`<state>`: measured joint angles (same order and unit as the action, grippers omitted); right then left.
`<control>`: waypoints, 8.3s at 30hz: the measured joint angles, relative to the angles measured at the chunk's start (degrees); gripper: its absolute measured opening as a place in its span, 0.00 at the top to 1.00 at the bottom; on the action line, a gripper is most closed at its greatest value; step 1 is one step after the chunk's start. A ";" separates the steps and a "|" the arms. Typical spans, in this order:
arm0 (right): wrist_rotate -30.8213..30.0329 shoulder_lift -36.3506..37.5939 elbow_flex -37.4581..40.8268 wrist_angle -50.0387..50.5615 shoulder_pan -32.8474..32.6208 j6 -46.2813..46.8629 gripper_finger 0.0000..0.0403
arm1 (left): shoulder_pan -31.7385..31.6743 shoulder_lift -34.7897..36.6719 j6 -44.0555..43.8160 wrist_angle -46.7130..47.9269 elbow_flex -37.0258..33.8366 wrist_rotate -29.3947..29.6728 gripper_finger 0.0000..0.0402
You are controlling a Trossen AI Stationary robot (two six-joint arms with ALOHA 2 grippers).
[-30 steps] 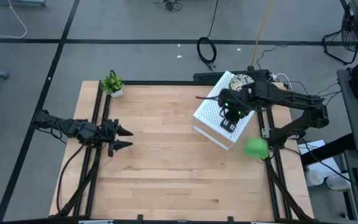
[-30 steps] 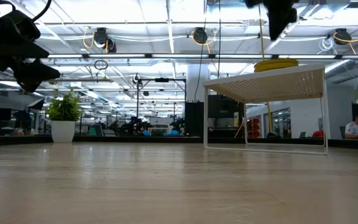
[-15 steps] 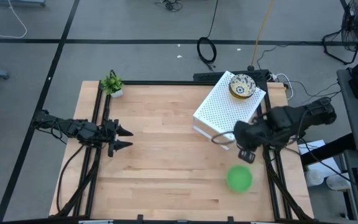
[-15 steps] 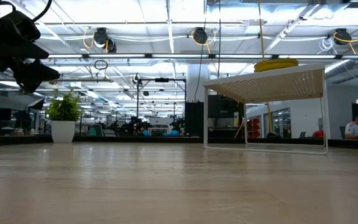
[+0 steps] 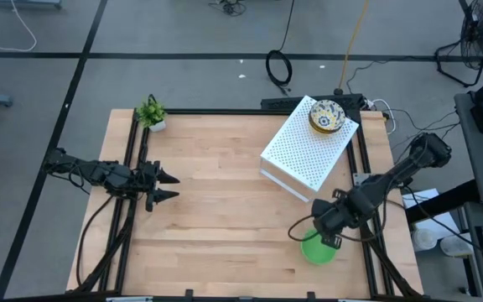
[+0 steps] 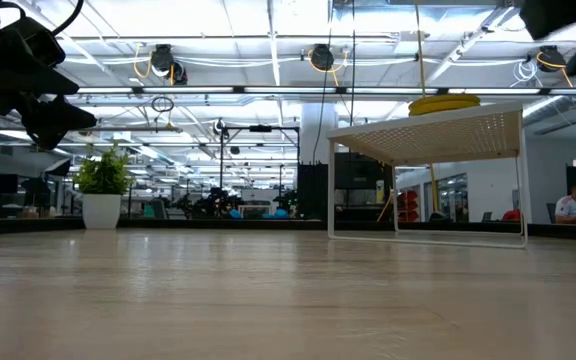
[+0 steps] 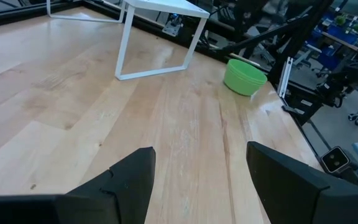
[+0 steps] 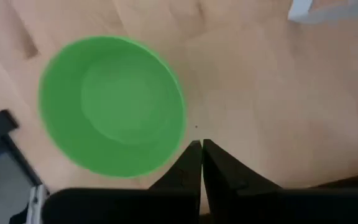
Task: Pick & Place Mini bowls
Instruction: Adjust the green bowls on the shelf, then return to Home Position
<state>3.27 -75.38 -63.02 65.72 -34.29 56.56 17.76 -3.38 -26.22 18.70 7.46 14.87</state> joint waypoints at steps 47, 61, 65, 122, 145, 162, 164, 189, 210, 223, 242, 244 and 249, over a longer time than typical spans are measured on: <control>-0.86 15.30 7.07 -47.72 6.31 -13.32 1.00 | 0.00 0.02 0.44 0.83 0.00 0.51 0.37; -16.54 2.91 -31.66 24.66 32.03 -11.05 1.00 | 0.00 0.00 0.20 0.79 0.00 1.73 0.37; -13.50 2.32 -31.35 23.22 40.03 -16.02 1.00 | 0.00 0.00 0.35 0.81 0.00 1.70 0.37; -5.37 26.10 37.68 -76.31 -2.97 -54.17 1.00 | 0.00 0.00 2.73 1.80 0.00 1.60 0.37; 9.28 53.69 60.27 -76.87 0.54 -63.78 1.00 | 0.00 0.02 4.02 2.13 -0.02 1.70 0.37; 8.80 53.73 60.41 -78.76 0.56 -63.97 1.00 | 0.00 0.02 6.80 2.10 -0.02 1.70 0.37; 8.82 53.73 60.41 -78.76 0.56 -63.19 1.00 | 0.00 0.02 6.79 2.10 -0.02 1.70 0.37; 8.81 53.71 60.45 -78.76 0.56 -63.24 1.00 | 0.00 0.01 6.71 2.09 -0.02 1.70 0.37; 8.83 53.71 60.45 -78.76 0.56 -63.24 1.00 | 0.00 0.00 6.71 2.08 -0.02 1.70 0.37; 8.81 53.71 60.45 -78.76 0.56 -63.24 1.00 | 0.00 0.02 6.73 2.10 -0.02 1.70 0.37; 8.83 53.71 60.45 -78.75 0.56 -63.24 1.00 | 0.00 0.02 6.71 2.08 -0.02 1.70 0.37; 8.83 53.73 60.45 -78.74 0.56 -63.23 1.00 | 0.00 0.02 6.72 2.09 -0.02 1.70 0.37; 8.83 53.71 60.45 -78.76 0.56 -63.22 1.00 | 0.00 0.00 6.71 2.08 -0.02 1.70 0.37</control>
<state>12.10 -21.67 -2.57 -13.04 -33.74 -6.66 17.76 -3.38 -19.51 20.78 7.44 16.58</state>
